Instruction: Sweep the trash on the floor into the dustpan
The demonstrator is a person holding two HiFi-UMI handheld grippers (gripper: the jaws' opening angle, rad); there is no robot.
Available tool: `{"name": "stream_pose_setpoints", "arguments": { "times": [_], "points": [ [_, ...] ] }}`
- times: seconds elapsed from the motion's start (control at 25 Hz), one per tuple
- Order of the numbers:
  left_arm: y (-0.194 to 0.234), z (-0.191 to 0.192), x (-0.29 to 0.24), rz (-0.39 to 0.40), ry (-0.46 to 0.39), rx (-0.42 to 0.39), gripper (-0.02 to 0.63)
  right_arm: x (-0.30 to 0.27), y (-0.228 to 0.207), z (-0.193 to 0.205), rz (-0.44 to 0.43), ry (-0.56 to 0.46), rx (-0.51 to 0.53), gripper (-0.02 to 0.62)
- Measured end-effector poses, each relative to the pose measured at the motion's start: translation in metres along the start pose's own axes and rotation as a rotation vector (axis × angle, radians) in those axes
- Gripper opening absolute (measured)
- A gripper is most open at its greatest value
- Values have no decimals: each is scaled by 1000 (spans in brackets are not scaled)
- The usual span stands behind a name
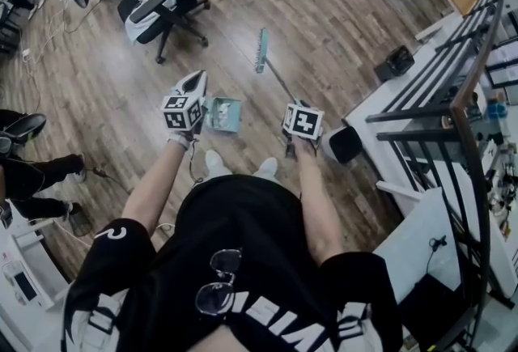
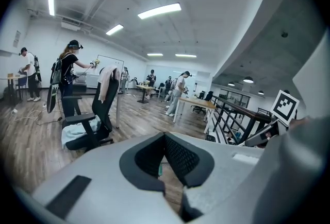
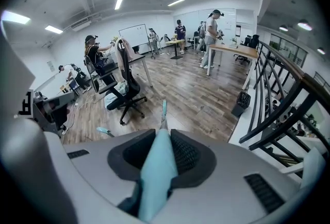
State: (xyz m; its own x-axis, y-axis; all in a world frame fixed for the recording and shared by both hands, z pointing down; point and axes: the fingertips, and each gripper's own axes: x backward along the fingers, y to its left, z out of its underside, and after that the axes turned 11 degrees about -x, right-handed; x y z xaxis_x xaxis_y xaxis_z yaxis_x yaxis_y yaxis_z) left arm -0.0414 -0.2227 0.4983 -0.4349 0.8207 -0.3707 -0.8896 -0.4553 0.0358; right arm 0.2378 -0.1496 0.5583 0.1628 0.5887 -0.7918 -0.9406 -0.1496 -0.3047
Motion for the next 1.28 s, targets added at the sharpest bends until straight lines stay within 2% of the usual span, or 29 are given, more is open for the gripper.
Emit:
{"name": "stream_pose_setpoints", "arguments": {
  "times": [0.56, 0.8, 1.28],
  "points": [
    [28, 14, 36, -55, 23, 3, -2, -2, 3, 13, -4, 20, -14, 84],
    [38, 19, 49, -72, 28, 3, -2, -1, 8, 17, 3, 0, 12, 84],
    [46, 30, 60, -79, 35, 8, -2, -2, 15, 28, 1, 8, 1, 84]
  ]
}}
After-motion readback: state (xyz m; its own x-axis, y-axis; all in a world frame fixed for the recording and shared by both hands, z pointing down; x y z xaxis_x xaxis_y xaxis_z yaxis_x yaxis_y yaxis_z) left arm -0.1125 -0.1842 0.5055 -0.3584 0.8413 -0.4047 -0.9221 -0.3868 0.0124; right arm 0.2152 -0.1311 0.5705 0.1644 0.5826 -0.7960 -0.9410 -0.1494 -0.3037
